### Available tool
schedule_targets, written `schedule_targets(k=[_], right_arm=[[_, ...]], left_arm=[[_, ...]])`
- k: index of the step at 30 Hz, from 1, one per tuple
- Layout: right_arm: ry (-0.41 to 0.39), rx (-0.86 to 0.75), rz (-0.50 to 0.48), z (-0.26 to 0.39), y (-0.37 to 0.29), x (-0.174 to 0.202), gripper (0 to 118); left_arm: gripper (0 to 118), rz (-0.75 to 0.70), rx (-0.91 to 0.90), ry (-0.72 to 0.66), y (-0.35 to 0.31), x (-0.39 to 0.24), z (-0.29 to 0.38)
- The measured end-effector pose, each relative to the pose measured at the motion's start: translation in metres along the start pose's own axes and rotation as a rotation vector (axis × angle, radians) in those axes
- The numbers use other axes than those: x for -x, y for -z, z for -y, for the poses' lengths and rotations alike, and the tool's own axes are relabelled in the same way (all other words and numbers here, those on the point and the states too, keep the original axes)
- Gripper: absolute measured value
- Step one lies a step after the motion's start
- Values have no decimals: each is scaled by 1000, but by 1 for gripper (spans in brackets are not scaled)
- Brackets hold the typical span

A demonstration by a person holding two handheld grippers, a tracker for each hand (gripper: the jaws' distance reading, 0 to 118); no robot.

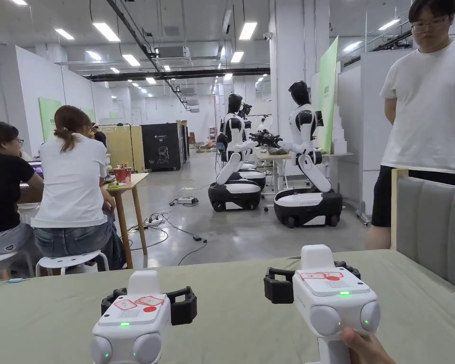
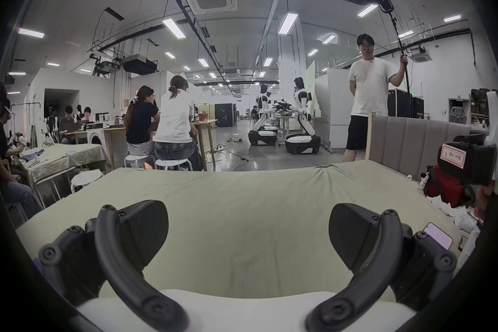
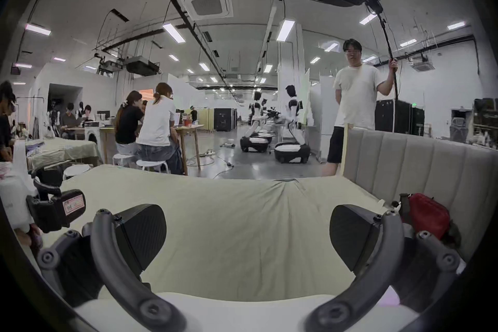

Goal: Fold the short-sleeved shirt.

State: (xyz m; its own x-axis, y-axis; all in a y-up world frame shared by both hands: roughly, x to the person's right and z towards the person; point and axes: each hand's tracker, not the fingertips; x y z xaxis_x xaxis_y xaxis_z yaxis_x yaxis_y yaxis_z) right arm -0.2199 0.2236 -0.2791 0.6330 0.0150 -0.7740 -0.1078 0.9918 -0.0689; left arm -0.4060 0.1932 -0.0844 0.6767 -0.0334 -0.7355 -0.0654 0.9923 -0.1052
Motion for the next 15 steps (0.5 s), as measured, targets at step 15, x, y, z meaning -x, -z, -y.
schedule_targets(k=[15], right_arm=[[-5,-20,14,1,1,-4,118]], left_arm=[[118,-1,13,9,-5,-4,3]])
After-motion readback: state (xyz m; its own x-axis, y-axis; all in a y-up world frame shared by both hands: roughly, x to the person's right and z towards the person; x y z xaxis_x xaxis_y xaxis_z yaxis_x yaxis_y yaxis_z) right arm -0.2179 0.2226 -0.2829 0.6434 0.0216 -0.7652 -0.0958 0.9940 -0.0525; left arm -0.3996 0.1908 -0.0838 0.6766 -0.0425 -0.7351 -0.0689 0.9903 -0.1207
